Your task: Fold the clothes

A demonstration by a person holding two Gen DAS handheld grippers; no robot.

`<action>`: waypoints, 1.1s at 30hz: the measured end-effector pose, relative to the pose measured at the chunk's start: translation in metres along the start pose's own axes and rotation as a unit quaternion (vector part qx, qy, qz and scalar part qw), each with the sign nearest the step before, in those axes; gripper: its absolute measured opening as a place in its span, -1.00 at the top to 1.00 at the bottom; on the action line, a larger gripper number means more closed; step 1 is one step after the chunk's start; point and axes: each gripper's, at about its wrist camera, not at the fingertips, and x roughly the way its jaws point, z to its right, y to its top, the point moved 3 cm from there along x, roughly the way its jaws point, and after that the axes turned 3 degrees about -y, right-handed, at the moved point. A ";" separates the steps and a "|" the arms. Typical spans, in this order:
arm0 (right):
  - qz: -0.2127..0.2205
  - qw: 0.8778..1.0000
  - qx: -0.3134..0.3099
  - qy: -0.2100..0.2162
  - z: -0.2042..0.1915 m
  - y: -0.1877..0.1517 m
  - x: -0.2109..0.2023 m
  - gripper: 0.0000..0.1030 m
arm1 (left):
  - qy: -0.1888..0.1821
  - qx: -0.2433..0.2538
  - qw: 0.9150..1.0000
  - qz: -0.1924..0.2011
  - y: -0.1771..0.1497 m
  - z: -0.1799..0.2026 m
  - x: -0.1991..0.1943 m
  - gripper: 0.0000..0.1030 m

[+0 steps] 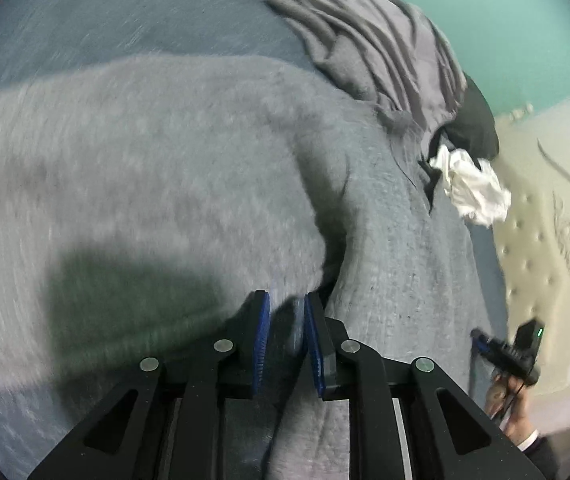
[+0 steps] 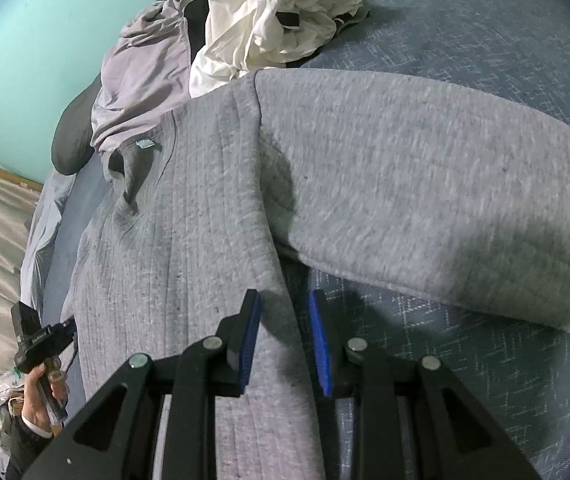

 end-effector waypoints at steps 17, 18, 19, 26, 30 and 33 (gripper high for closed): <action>0.001 1.000 -0.007 0.011 -0.006 -0.004 -0.004 0.52 | -0.032 -0.102 0.987 0.120 0.013 -0.026 -0.013 0.69; 0.000 1.000 -0.007 0.011 -0.006 -0.005 -0.003 0.52 | -0.030 -0.101 0.987 0.123 0.015 -0.027 -0.015 0.84; -0.001 1.000 -0.008 0.011 -0.006 -0.006 -0.002 0.52 | -0.030 -0.100 0.987 0.126 0.017 -0.029 -0.019 0.92; -0.003 1.000 -0.005 0.009 -0.003 -0.007 0.000 0.52 | -0.031 -0.089 0.986 0.139 0.030 -0.031 -0.037 1.00; -0.002 1.000 -0.004 0.008 -0.004 -0.007 0.000 0.52 | -0.037 -0.097 0.986 0.132 0.029 -0.031 -0.043 1.00; -0.001 1.000 -0.004 0.009 -0.005 -0.006 0.000 0.52 | -0.043 -0.108 0.987 0.110 0.019 -0.029 -0.037 0.90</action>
